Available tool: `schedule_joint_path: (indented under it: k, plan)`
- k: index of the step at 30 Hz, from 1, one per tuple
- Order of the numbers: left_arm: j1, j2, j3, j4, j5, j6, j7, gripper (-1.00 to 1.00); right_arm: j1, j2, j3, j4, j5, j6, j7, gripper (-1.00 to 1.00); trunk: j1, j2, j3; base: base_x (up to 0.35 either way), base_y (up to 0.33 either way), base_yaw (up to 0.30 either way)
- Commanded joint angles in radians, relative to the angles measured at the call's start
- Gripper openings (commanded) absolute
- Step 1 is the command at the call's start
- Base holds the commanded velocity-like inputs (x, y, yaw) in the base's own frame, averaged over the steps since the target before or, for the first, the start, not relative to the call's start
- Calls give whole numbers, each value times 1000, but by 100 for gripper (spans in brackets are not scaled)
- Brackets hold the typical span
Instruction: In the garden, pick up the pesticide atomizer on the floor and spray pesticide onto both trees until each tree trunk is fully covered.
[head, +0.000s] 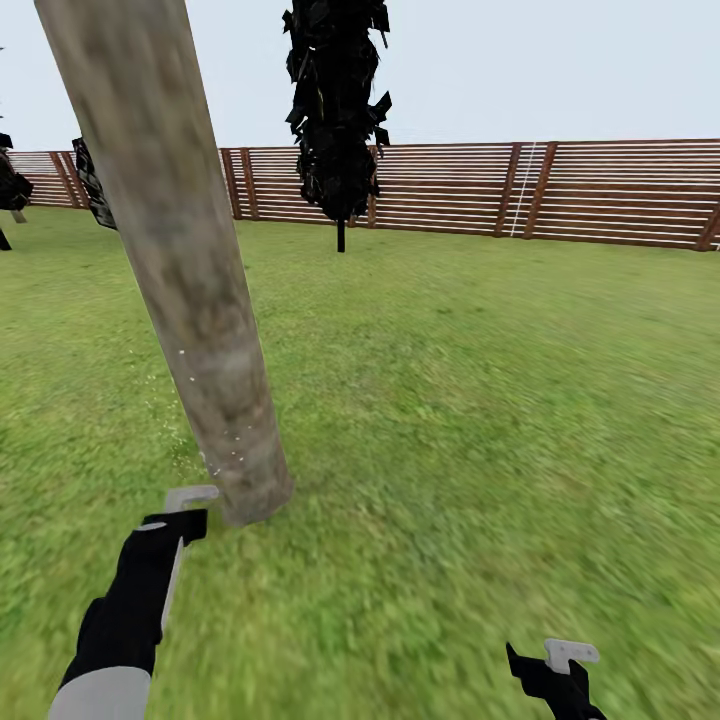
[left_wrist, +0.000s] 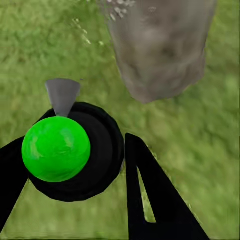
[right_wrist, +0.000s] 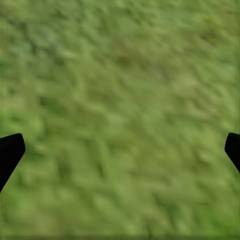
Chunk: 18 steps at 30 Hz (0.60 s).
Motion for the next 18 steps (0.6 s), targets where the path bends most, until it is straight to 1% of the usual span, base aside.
schedule_joint_path:
  k: [1, 2, 4, 5, 6, 7, 9, 10, 14, 15, 16, 18]
  plan:
    - [3, 5, 2, -3, 10, 11, -1, -100, 0, 0, 0, 0, 0, 0, 0, 100, 0, 0, 0, 0, 0, 0]
    - [7, 2, -2, -5, 10, 26, -3, -100, 0, 0, 0, 0, 1, 0, 0, 100, 0, 0, 0, 0, 0, 0]
    - [9, -6, -36, -5, 10, 35, -4, -100, 0, 0, 0, 0, 1, 0, 0, 100, 0, 0, 0, 0, 0, 0]
    - [10, -13, -119, -5, 11, 43, -4, -100, 0, 0, 0, 0, 0, 0, 0, 100, 0, 0, 0, 0, 0, 0]
    - [7, -17, -167, -7, 12, 55, -3, -100, 0, 0, 0, 0, 0, 0, 0, 100, 0, 0, 0, 0, 0, 0]
    - [3, -25, -193, -13, 12, 67, -2, -100, 0, 0, 0, 0, 0, 0, 0, 100, 0, 0, 0, 0, 0, 0]
    - [0, -38, -209, -31, 13, 77, -2, -100, 0, 0, 0, 0, -1, 0, 0, 100, 0, 0, 0, 0, 0, 0]
    - [-2, -43, -213, -54, 12, 82, -2, -100, 0, 0, 0, 0, -1, 0, 0, 100, 0, 0, 0, 0, 0, 0]
    - [1, -39, -194, -73, 8, 85, -1, -100, 0, 0, 0, 0, 0, 0, 0, 100, 0, 0, 0, -3, 0, 0]
    - [3, -31, -162, -76, 7, 86, -1, -100, 0, 0, 0, 0, 0, 0, 0, 100, 0, 0, 0, -177, 40, 0]
    - [3, -22, -109, -77, 9, 85, -3, -100, 0, 0, 0, 0, 0, 0, 0, 100, 0, 0, 0, -266, 67, 0]
    - [3, -13, -66, -77, 9, 86, -4, -100, 0, 0, 0, 0, 0, 0, 0, 100, 0, 0, 0, -256, 53, 0]
